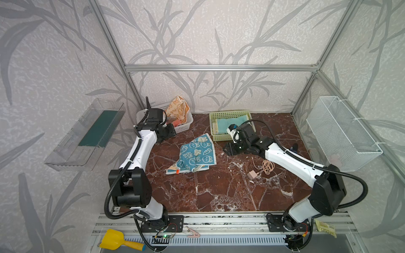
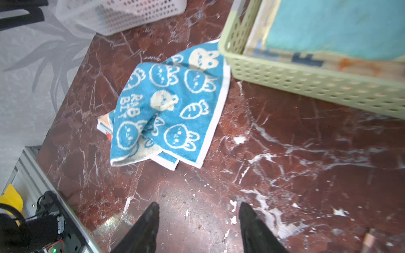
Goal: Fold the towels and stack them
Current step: 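Move both grippers to the bunny towel's edges and grasp them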
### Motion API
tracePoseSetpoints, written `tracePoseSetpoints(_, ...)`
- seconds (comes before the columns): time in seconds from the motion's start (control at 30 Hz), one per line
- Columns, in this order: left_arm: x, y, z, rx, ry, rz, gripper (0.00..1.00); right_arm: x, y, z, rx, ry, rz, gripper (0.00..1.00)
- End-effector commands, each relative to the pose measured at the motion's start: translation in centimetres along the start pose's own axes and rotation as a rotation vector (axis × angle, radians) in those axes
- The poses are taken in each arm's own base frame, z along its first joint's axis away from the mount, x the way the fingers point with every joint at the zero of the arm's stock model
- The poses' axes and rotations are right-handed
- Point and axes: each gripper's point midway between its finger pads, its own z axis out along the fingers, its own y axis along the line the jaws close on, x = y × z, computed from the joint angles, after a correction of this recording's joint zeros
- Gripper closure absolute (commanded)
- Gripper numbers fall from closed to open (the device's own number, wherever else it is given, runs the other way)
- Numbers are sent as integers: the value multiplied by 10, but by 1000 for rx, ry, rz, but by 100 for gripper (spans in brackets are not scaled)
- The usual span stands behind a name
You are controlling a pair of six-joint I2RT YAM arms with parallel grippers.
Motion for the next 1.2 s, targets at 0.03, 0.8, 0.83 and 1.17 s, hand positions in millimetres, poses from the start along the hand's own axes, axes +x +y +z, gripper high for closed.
tracePoseSetpoints(0.03,30,30,-26,-102,-93,-55,45,42,24,42,-5,132,-31,42)
tracePoseSetpoints(0.8,150,-43,111,103,257,63,65,34,4,170,93,275,-70,68)
tracePoseSetpoints(0.83,157,-42,114,81,280,75,64,36,2,172,100,284,-69,69)
tracePoseSetpoints(1.17,273,6,84,-51,459,1,63,107,-15,137,115,358,-40,79)
